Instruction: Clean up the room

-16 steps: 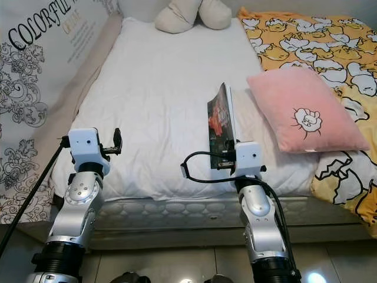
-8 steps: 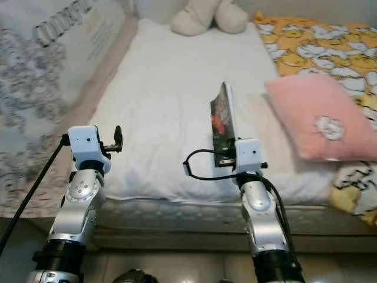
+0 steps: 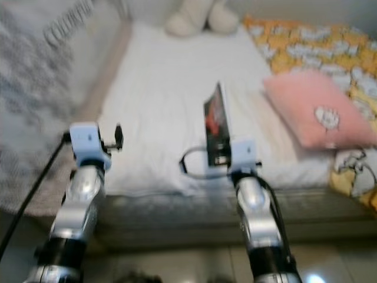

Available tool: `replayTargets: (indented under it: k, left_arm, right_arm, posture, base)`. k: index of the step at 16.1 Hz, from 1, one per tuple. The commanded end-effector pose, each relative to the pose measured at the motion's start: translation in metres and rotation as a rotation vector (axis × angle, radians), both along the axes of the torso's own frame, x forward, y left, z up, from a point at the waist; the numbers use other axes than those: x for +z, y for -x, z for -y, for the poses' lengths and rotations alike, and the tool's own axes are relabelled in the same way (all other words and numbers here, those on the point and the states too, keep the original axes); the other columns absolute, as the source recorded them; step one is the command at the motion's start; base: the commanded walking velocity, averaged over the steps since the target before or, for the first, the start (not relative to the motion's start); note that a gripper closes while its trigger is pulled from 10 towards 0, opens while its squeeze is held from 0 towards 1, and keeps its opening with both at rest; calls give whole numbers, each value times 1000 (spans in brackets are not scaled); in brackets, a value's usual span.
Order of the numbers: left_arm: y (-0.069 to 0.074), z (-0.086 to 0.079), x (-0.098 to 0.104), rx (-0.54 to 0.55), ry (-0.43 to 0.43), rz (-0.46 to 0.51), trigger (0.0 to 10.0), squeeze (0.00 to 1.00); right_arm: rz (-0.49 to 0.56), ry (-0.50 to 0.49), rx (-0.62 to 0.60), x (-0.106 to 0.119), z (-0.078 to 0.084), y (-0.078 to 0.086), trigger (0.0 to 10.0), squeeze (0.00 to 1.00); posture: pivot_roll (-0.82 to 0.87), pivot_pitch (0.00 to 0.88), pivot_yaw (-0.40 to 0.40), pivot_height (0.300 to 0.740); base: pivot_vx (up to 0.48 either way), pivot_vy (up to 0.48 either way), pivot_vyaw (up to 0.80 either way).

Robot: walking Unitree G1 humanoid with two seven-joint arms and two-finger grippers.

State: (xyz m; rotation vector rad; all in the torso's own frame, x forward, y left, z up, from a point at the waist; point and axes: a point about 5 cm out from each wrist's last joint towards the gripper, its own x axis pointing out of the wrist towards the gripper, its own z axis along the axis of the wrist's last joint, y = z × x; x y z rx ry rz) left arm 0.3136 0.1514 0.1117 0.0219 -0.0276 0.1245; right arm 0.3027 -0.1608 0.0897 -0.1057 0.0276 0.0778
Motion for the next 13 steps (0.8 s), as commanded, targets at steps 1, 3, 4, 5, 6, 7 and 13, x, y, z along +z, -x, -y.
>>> replayTargets:
  k: [1, 3, 4, 5, 6, 7, 13]
  left_arm:
    - [0, 0, 1, 10, 12, 0, 10000, 0]
    - [0, 0, 1, 13, 15, 2, 10000, 0]
    - [0, 1, 1, 13, 15, 3, 10000, 0]
    - [1, 1, 1, 12, 15, 3, 10000, 0]
    - [1, 2, 1, 4, 2, 3, 10000, 0]
    - [1, 3, 1, -1, -5, 1, 10000, 0]
    - [4, -4, 3, 83, 32, 1, 10000, 0]
  right_arm:
    - [67, -5, 4, 19, 0, -11, 10000, 0]
    - [70, -5, 7, 19, -1, -12, 10000, 0]
    - [70, -7, 9, 19, -2, -12, 10000, 0]
    - [68, -8, 11, 19, -2, -12, 10000, 0]
    - [66, -10, 14, 19, -3, -13, 10000, 0]
    - [66, -12, 16, 19, -4, -13, 10000, 0]
    - [70, -140, 158, 48, -36, -45, 10000, 0]
  posture:
    - [-113, 0, 50, 736]
    - [-110, 0, 49, 736]
    - [-109, 0, 50, 736]
    - [-108, 0, 49, 736]
    - [-107, 0, 49, 736]
    - [-107, 0, 49, 736]
    - [-106, 0, 62, 736]
  base:
    - [480, 0, 0]
    - [480, 0, 0]
    - [480, 0, 0]
    - [480, 0, 0]
    - [480, 0, 0]
    - [480, 0, 0]
    - [396, 0, 0]
